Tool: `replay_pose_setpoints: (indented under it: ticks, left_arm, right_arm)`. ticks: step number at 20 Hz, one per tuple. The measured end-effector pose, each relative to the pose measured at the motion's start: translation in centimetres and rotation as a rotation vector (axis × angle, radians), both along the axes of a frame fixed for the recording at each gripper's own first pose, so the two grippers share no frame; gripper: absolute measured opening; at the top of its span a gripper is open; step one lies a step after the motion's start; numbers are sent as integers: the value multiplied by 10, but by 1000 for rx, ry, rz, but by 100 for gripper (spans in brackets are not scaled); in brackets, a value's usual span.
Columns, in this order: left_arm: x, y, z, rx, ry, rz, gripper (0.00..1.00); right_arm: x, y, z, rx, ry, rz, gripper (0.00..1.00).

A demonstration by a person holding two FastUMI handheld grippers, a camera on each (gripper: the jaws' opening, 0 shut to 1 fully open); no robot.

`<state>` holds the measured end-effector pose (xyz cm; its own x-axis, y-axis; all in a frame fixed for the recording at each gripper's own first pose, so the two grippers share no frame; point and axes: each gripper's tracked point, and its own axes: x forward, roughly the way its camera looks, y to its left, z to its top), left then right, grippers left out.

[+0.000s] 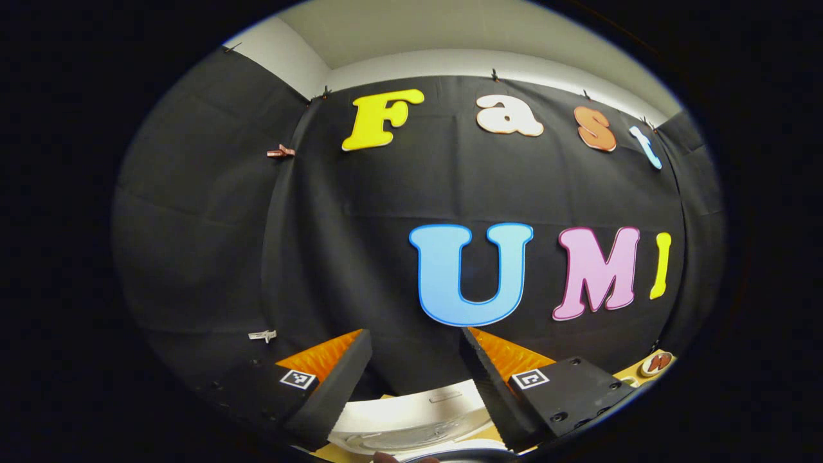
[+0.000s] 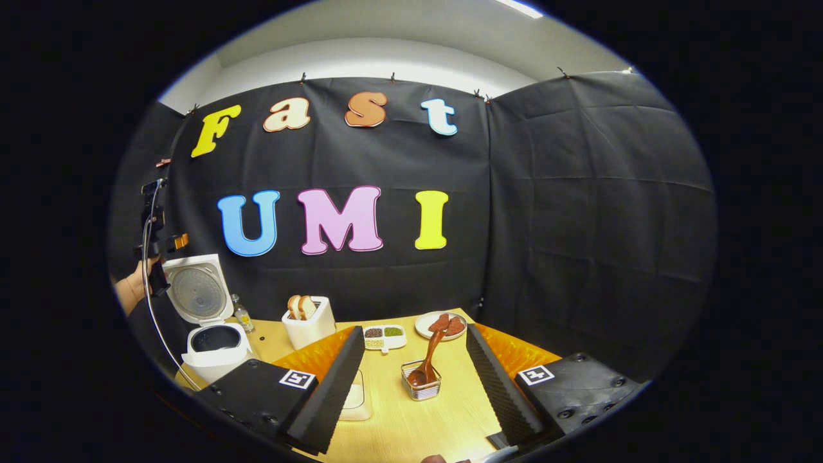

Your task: Close the left gripper, press the button to open the rice cooker; take a wooden spoon from the chopstick holder with the right hand, scoop a spoonful of rice and pour it into the rice cooker, then put the wooden spoon back into the chopstick holder.

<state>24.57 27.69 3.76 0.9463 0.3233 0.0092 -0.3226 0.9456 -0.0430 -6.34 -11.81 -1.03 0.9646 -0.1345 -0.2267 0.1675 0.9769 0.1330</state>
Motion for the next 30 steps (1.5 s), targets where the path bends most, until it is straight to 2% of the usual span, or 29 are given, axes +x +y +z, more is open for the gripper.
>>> replay_pose_setpoints:
  ticks: [4,8,9,14,22,30]
  left_arm:
    - [8,-2,-37,-86,97,5,95]
    - [-9,-6,-46,-33,133,3,96]
    - [-13,-12,-49,-45,141,1,98]
    - [-53,-49,-59,-57,162,-14,98]
    - [-117,-109,-107,-98,227,-28,97]
    - [-152,-143,-165,-195,335,-49,98]
  right_arm:
    - [-14,-2,-3,0,17,17,98]
    - [-21,3,-8,4,36,41,98]
    - [-22,6,-10,8,43,51,98]
    - [-15,17,-11,18,48,103,100]
    - [-5,26,-1,35,13,146,98]
    - [-15,14,-3,51,16,131,98]
